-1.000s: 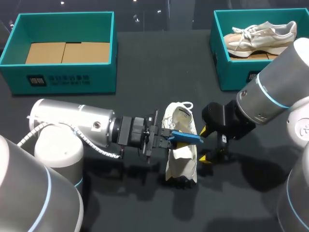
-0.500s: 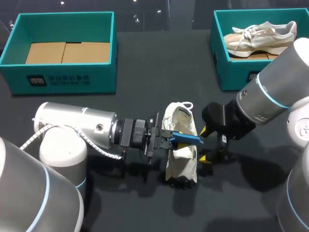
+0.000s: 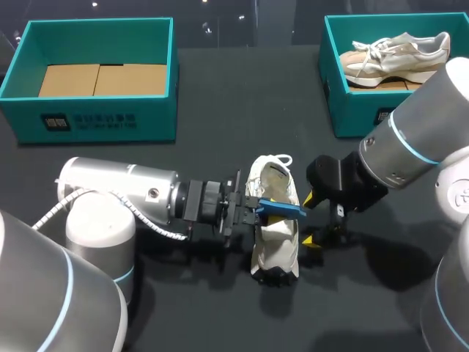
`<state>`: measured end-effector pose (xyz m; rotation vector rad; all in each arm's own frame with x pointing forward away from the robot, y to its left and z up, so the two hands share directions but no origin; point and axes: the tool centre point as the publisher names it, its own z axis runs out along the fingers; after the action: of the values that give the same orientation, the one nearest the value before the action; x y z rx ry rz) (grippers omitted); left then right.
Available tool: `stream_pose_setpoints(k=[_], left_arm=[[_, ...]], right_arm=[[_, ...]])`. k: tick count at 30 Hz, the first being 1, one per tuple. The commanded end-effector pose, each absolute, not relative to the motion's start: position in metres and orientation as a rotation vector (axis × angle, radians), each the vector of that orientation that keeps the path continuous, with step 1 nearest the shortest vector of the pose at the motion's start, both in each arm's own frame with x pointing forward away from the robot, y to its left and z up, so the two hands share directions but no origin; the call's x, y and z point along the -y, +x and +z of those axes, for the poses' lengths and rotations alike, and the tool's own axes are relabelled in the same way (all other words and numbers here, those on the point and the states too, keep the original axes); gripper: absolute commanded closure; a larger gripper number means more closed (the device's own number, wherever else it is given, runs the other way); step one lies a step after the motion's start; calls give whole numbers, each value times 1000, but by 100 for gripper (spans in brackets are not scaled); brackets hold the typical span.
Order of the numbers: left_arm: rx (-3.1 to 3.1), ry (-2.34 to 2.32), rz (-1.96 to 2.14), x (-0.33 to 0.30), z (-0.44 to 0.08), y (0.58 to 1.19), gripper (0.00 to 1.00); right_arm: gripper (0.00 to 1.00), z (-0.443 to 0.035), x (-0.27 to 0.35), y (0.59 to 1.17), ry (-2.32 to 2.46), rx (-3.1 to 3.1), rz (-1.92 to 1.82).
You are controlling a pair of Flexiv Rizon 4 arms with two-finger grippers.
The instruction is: Take the shoe out of the shoebox, open the shoe tongue, remove and reinsert the insole, then place the shoe into the shoebox
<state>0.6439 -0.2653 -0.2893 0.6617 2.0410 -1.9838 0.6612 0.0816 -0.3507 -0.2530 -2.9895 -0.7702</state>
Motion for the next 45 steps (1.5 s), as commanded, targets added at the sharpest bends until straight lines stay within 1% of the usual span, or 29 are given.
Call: stream_pose_setpoints(k=[1,26,33,34,35,38,40,41,45], left_arm=[[-2039,655,-1989,271,-296,647,100],[-2146,556,-1883,260,-342,669,100],[-2142,534,-1890,261,-338,669,100],[-2139,535,-1891,262,-336,668,81],[-2135,537,-1891,262,-333,667,75],[-2116,538,-1895,263,-326,665,69],[-2103,545,-1901,263,-321,662,62],[-2094,554,-1901,264,-317,660,60],[-2084,576,-1891,266,-307,651,60]], right_arm=[[0,-351,-82,659,-255,2994,-770],[0,-351,-82,659,-255,2994,-770],[0,-351,-82,659,-255,2994,-770],[0,-351,-82,659,-255,2994,-770],[0,-351,-82,659,-255,2994,-770],[0,-351,-82,659,-255,2994,-770],[0,-351,-82,659,-255,2994,-770],[0,-351,-82,659,-255,2994,-770],[0,-351,-82,659,-255,2994,-770]])
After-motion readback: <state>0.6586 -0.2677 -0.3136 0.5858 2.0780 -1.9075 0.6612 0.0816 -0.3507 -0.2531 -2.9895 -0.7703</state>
